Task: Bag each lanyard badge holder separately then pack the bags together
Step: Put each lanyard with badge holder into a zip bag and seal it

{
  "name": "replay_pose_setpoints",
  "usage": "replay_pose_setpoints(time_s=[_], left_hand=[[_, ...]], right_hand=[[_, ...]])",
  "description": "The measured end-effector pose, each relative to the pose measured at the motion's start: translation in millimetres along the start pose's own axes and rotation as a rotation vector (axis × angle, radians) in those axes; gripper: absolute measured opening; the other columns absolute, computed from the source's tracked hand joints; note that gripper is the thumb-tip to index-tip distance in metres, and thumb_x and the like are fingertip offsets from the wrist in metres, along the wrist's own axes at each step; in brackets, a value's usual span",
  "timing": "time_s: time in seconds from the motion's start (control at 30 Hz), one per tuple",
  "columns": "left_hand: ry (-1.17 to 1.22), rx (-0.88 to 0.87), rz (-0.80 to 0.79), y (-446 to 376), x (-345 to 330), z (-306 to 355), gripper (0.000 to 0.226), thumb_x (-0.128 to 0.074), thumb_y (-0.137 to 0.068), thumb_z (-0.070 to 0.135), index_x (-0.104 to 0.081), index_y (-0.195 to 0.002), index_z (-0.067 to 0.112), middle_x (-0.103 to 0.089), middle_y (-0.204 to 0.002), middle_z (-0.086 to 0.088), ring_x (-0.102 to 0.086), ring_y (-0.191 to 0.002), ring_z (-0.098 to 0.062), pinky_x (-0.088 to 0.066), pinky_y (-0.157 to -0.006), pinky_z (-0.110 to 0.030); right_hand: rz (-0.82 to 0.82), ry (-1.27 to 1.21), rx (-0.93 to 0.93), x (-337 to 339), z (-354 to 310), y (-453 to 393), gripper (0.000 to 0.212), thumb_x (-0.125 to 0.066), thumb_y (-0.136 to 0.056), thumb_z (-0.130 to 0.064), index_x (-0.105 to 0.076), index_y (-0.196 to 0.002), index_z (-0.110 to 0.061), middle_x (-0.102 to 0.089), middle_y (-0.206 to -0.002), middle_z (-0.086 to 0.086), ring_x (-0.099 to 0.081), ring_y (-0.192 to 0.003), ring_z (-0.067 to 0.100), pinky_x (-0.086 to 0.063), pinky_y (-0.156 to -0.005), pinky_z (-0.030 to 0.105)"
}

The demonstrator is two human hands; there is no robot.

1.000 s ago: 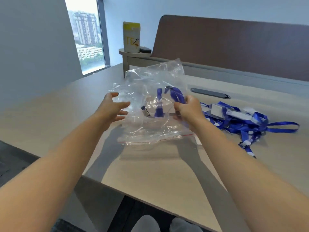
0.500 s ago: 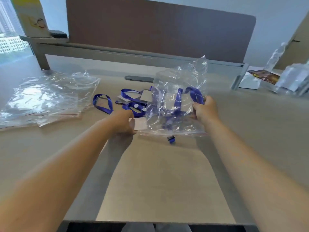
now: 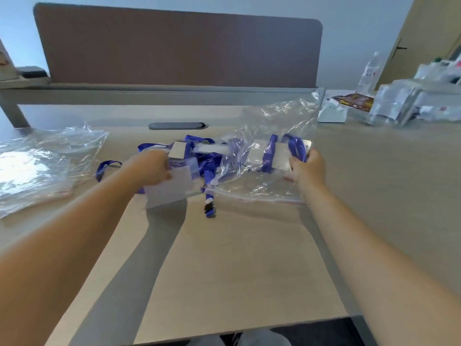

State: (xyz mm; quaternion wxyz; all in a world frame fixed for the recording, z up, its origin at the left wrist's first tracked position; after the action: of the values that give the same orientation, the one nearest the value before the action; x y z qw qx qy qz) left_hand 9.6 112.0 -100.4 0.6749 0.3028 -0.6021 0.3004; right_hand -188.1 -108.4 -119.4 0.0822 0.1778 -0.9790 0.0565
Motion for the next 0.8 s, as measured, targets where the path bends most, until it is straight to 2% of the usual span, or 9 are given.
replay_pose_setpoints(time_s=[0.1,0.2,0.27,0.33,0.4,0.5,0.6,0.7,0.8], left_hand=[[0.236,0.023,0.120,-4.1,20.2,21.5,0.030,-0.049,-0.092,0.012,-0.051,-0.114,-0.007,-0.057,-0.110,-0.023,-0.052,-0.092,-0.034,-0.042,-0.085,-0.039],[0.445,0.019,0.196,-12.6,25.4,47.0,0.026,-0.043,-0.094,0.009,-0.049,-0.113,-0.008,-0.053,-0.084,-0.015,-0.048,-0.071,-0.025,-0.037,-0.072,-0.036],[0.602,0.028,0.176,-21.2,17.0,62.7,0.021,-0.040,-0.094,0.007,-0.050,-0.108,-0.004,-0.049,-0.083,-0.014,-0.050,-0.078,-0.029,-0.041,-0.074,-0.040],[0.767,0.029,0.118,-30.0,5.9,80.5,0.024,-0.036,-0.091,0.001,-0.050,-0.110,-0.002,-0.051,-0.097,-0.018,-0.051,-0.093,-0.034,-0.048,-0.082,-0.046],[0.897,0.020,0.062,-39.0,-4.1,101.4,0.030,-0.032,-0.087,-0.006,-0.050,-0.112,-0.005,-0.051,-0.097,-0.018,-0.050,-0.094,-0.033,-0.051,-0.070,-0.042],[0.986,-0.037,0.012,-49.9,-11.4,134.9,0.025,-0.029,-0.088,-0.012,-0.052,-0.083,-0.002,-0.050,-0.077,-0.011,-0.048,-0.080,-0.029,-0.046,-0.051,-0.028],[1.042,-0.062,0.024,-63.5,-10.9,150.2,0.031,-0.032,-0.088,-0.012,-0.053,-0.073,0.005,-0.054,-0.077,-0.013,-0.049,-0.070,-0.027,-0.040,-0.060,-0.028],[1.034,-0.033,0.105,-73.6,-8.2,144.5,0.030,-0.036,-0.088,-0.008,-0.057,-0.107,0.001,-0.057,-0.104,-0.018,-0.055,-0.096,-0.033,-0.048,-0.076,-0.038],[1.025,0.019,0.133,-71.3,-9.2,127.7,0.034,-0.040,-0.090,-0.004,-0.050,-0.122,-0.001,-0.054,-0.124,-0.021,-0.053,-0.110,-0.035,-0.048,-0.095,-0.051]], right_hand=[[0.049,0.017,-0.030,21.4,8.3,-9.3,0.019,-0.048,-0.083,-0.001,-0.041,-0.072,-0.015,-0.045,-0.070,0.002,-0.045,-0.059,0.017,-0.051,-0.064,0.032],[0.089,0.037,-0.066,40.1,21.4,-19.4,0.012,-0.048,-0.080,0.000,-0.046,-0.088,-0.009,-0.049,-0.077,0.009,-0.049,-0.058,0.023,-0.051,-0.048,0.025],[0.119,0.059,-0.094,52.4,31.4,-27.6,0.015,-0.049,-0.079,0.001,-0.046,-0.091,-0.008,-0.050,-0.084,0.011,-0.051,-0.071,0.027,-0.051,-0.058,0.037],[0.160,0.099,-0.138,65.4,43.0,-35.0,0.016,-0.050,-0.081,-0.002,-0.044,-0.094,-0.009,-0.051,-0.087,0.012,-0.052,-0.079,0.027,-0.043,-0.057,0.031],[0.198,0.199,-0.201,79.8,54.6,-40.6,0.019,-0.053,-0.079,-0.012,-0.045,-0.097,-0.013,-0.054,-0.088,0.008,-0.057,-0.087,0.031,-0.043,-0.065,0.030],[0.221,0.390,-0.272,94.9,61.1,-48.2,0.028,-0.054,-0.080,-0.016,-0.038,-0.102,-0.013,-0.056,-0.098,0.008,-0.057,-0.101,0.036,-0.039,-0.073,0.032],[0.259,0.601,-0.174,99.1,47.5,-57.6,0.046,-0.055,-0.082,-0.014,-0.034,-0.122,-0.007,-0.044,-0.129,0.012,-0.045,-0.119,0.034,-0.041,-0.094,0.039],[0.268,0.774,0.006,88.2,27.9,-61.7,0.050,-0.052,-0.086,-0.010,-0.032,-0.132,-0.008,-0.027,-0.144,0.012,-0.026,-0.132,0.031,-0.024,-0.109,0.039],[0.134,0.877,0.214,61.6,13.8,-56.2,0.040,-0.047,-0.085,-0.002,-0.048,-0.125,-0.008,-0.039,-0.137,0.013,-0.031,-0.128,0.032,-0.023,-0.107,0.037]])
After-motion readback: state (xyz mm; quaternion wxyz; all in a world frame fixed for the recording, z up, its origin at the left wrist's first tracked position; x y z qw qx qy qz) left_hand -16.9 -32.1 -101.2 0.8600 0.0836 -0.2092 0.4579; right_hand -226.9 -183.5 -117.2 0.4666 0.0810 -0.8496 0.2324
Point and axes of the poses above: each hand's wrist, its own y-axis away from the middle knuckle, its own x-axis out of the back of the hand, z = x × y, the point moved 6 cm from there along -y, towards the middle knuckle
